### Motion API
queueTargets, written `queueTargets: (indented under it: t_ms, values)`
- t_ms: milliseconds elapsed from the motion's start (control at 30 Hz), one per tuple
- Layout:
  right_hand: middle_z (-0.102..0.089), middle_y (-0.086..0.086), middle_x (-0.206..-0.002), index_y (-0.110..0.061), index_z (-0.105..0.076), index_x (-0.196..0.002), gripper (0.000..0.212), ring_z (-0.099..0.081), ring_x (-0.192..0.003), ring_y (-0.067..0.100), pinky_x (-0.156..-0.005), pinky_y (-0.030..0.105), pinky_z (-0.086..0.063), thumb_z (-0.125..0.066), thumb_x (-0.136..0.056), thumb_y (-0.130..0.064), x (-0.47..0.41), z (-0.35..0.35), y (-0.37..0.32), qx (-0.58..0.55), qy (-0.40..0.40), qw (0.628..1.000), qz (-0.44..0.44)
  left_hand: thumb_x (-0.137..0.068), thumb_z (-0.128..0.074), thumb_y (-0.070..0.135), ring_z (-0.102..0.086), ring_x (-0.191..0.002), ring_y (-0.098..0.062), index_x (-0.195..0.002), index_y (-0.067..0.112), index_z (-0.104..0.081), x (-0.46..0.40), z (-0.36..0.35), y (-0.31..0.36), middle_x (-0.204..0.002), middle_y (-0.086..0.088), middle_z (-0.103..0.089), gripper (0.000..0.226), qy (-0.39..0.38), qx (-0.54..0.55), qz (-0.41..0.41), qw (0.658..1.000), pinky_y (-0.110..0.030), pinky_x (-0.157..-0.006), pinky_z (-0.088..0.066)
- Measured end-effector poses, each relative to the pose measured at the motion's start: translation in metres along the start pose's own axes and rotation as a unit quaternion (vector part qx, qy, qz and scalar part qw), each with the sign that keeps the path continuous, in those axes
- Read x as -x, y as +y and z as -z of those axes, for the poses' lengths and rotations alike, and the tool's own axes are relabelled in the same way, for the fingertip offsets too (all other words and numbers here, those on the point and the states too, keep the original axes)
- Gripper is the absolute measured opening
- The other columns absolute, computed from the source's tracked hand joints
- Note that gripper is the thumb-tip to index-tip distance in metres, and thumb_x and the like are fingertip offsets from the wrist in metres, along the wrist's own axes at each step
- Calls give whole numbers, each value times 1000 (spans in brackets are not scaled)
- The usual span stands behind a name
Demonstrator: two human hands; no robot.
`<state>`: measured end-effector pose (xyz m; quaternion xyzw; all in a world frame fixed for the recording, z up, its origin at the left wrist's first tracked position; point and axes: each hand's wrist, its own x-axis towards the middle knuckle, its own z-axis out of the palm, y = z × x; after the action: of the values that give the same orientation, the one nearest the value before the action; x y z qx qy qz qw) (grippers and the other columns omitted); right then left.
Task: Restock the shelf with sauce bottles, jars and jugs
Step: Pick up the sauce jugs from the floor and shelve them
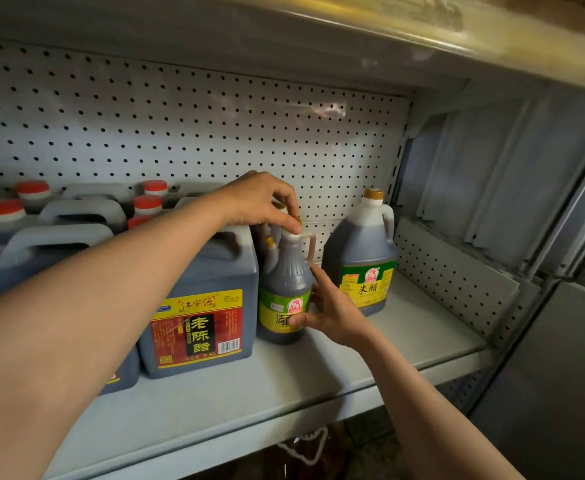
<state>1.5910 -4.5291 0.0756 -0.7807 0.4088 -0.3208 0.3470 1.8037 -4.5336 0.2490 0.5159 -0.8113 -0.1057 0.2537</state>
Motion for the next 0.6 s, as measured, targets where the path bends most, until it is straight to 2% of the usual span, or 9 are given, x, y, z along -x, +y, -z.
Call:
queueTargets:
  t_ms: [100, 167, 233, 333, 400, 467, 533, 567, 600]
  values:
    - [-57, -7, -142, -43, -18, -155, 107, -57, -128, 14, -104, 48, -51, -87, -74, -38, 0, 0, 2, 20, -18, 1000, -8, -67, -87, 40, -54, -90, 6, -85, 31, -74, 1, 1, 3, -102, 14, -69, 24, 1, -10, 6, 1000, -27, -80, -45]
    - [-55, -7, -143, -39, -12, -158, 105, -57, -127, 11, -104, 40, -52, -83, -82, -21, 0, 0, 1, 27, -26, 999, -26, -67, -87, 42, -54, -90, 5, -85, 31, -73, 3, 2, 6, -98, 15, -67, 24, 2, -21, 7, 1000, -26, -76, -43]
    - [-53, -8, -141, -34, -7, -160, 106, -57, -127, 12, -102, 33, -52, -79, -85, -11, 1, 1, -4, 34, -32, 998, -51, -68, -86, 42, -53, -88, 6, -86, 31, -74, 4, 2, 8, -92, 18, -65, 25, 2, -33, 12, 999, -24, -72, -40]
    - [-51, -1, -147, -30, -2, -161, 113, -52, -134, 20, -106, 41, -50, -83, -82, -19, 9, 1, -19, 48, -8, 996, -68, -62, -81, 58, -57, -92, -6, -86, 34, -72, 10, 1, 14, -91, 17, -65, 35, 23, -68, 12, 997, -29, -78, -47]
    - [-51, 4, -148, -27, -5, -161, 118, -52, -134, 22, -107, 46, -49, -87, -76, -29, 15, 2, -25, 43, 17, 995, -87, -58, -75, 68, -56, -105, -16, -91, 40, -68, 19, -1, 19, -105, 8, -66, 43, 57, -97, -4, 994, -37, -91, -48]
    - [-55, 3, -146, -27, -15, -160, 122, -55, -132, 22, -106, 48, -50, -89, -66, -51, 16, 4, -11, 44, 33, 994, -92, -65, -80, 58, -51, -116, -20, -107, 38, -67, 32, -3, 25, -120, 1, -62, 48, 91, -87, -8, 992, -36, -97, -44]
    - [-60, -2, -140, -26, -31, -155, 124, -60, -126, 18, -102, 47, -53, -85, -53, -72, 22, 4, -2, 49, 32, 993, -105, -68, -82, 53, -50, -119, -22, -117, 36, -63, 50, -6, 28, -124, -1, -59, 55, 119, -65, 0, 991, -34, -96, -43]
    - [-62, -5, -136, -23, -39, -150, 119, -62, -122, 16, -101, 46, -54, -87, -53, -71, 30, 3, -11, 64, 35, 991, -108, -68, -82, 52, -51, -117, -22, -120, 36, -61, 60, -8, 29, -124, -2, -58, 59, 128, -50, 6, 991, -34, -94, -43]
    - [-63, -7, -132, -18, -45, -145, 106, -62, -119, 15, -101, 43, -53, -91, -59, -60, 41, 2, -28, 88, 52, 988, -111, -68, -82, 51, -52, -115, -23, -123, 35, -59, 70, -11, 31, -122, -4, -58, 61, 135, -37, 10, 990, -33, -92, -43]
